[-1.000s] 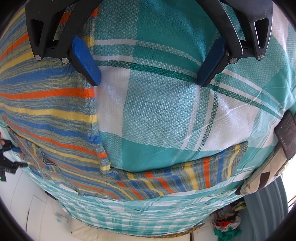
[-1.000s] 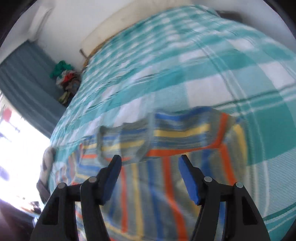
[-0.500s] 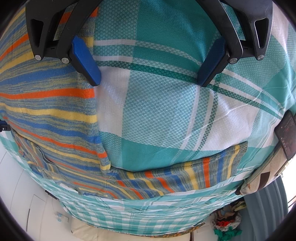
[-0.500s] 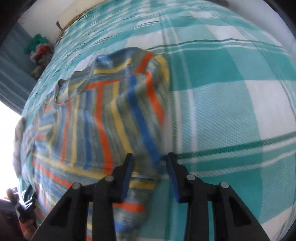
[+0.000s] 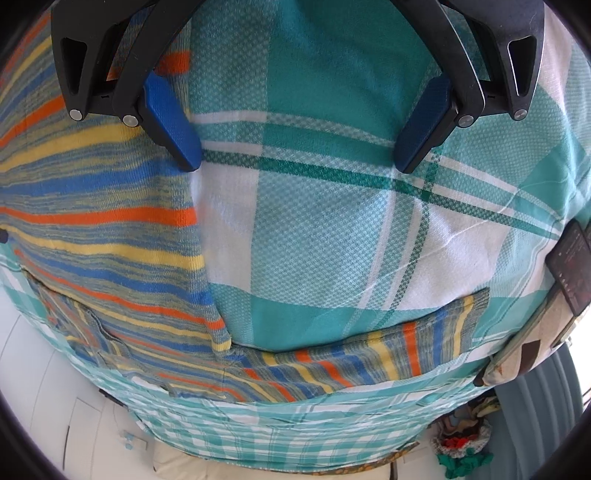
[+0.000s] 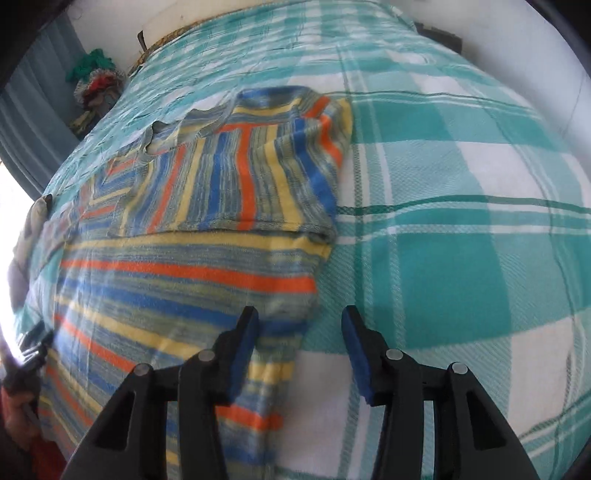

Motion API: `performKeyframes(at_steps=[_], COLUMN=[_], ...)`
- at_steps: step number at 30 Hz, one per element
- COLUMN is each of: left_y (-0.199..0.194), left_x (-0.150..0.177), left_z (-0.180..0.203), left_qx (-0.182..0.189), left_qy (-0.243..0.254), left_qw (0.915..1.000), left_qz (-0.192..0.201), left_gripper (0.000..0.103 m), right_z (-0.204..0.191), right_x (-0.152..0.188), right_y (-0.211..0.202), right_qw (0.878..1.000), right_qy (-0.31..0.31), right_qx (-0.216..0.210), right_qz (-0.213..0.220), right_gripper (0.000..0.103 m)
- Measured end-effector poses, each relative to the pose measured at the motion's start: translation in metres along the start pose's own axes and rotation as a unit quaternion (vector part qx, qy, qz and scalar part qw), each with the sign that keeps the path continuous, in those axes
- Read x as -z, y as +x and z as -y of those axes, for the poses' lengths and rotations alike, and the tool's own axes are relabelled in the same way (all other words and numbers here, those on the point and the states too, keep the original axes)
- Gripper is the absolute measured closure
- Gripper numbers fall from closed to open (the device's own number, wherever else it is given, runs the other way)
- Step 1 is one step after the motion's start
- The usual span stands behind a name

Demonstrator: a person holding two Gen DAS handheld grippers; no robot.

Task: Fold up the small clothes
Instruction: 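Lay the sleeve and side panel over the body and open the right tool, then grasp the remaining sleeve cuff with the left tool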

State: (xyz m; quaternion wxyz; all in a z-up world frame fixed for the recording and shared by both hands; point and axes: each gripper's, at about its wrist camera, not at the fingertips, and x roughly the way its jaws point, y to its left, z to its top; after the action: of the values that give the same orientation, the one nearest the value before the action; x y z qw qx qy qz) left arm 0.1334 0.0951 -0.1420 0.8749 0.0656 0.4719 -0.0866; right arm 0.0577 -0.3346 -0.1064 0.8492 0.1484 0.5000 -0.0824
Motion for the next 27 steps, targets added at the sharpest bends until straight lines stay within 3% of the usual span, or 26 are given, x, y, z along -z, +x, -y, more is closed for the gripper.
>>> performKeyframes(at_steps=[4,7,9,12,14,17,20,24,25,26,27], left_y=[-0.008,-0.018,-0.030,-0.038,-0.027,0.009,0.041,0.069,0.070,0.072,0.071], left_x=[0.000,-0.015,-0.039,-0.084,-0.111,-0.134,-0.136,-0.134,-0.134,-0.135,-0.137], left_z=[-0.003,-0.016,-0.035,-0.085,-0.124,-0.168,-0.184,-0.178,-0.175,-0.171,-0.168], left_qx=[0.013,0.053,0.073,0.086,0.083,0.058,0.018,0.004,-0.005,-0.019,-0.039], left_qy=[-0.009,-0.045,-0.084,-0.164,-0.218,-0.264,-0.263,-0.249,-0.242,-0.230,-0.218], left_qw=[0.9997,0.9974,0.9937,0.9817,0.9717,0.9626,0.9633,0.9658,0.9676,0.9703,0.9724], left_qz=[-0.017,-0.020,0.006,0.045,0.038,-0.014,-0.049,-0.074,-0.073,-0.073,-0.075], left_gripper=[0.000,0.001,0.001,0.001,0.001,0.002,0.007,0.012,0.016,0.039,0.092], right_z=[-0.010,-0.034,-0.048,-0.062,-0.063,-0.055,-0.054,-0.060,-0.062,-0.063,-0.064], right_x=[0.045,0.080,0.100,0.110,0.111,0.110,0.111,0.116,0.116,0.116,0.116], right_y=[-0.055,-0.076,-0.077,-0.063,-0.055,-0.039,-0.034,-0.030,-0.029,-0.029,-0.028], right_qw=[0.998,0.995,0.995,0.995,0.995,0.997,0.997,0.996,0.996,0.996,0.996], right_qy=[-0.005,-0.030,-0.046,-0.066,-0.070,-0.049,-0.053,-0.077,-0.080,-0.083,-0.084], right_qx=[-0.029,-0.047,-0.042,-0.062,-0.058,-0.057,-0.055,-0.040,-0.038,-0.036,-0.035], right_qz=[0.058,0.082,0.081,0.044,0.032,0.010,0.006,0.008,0.008,0.008,0.008], right_gripper=[0.047,0.041,0.041,0.041,0.041,0.041,0.041,0.039,0.037,0.036,0.034])
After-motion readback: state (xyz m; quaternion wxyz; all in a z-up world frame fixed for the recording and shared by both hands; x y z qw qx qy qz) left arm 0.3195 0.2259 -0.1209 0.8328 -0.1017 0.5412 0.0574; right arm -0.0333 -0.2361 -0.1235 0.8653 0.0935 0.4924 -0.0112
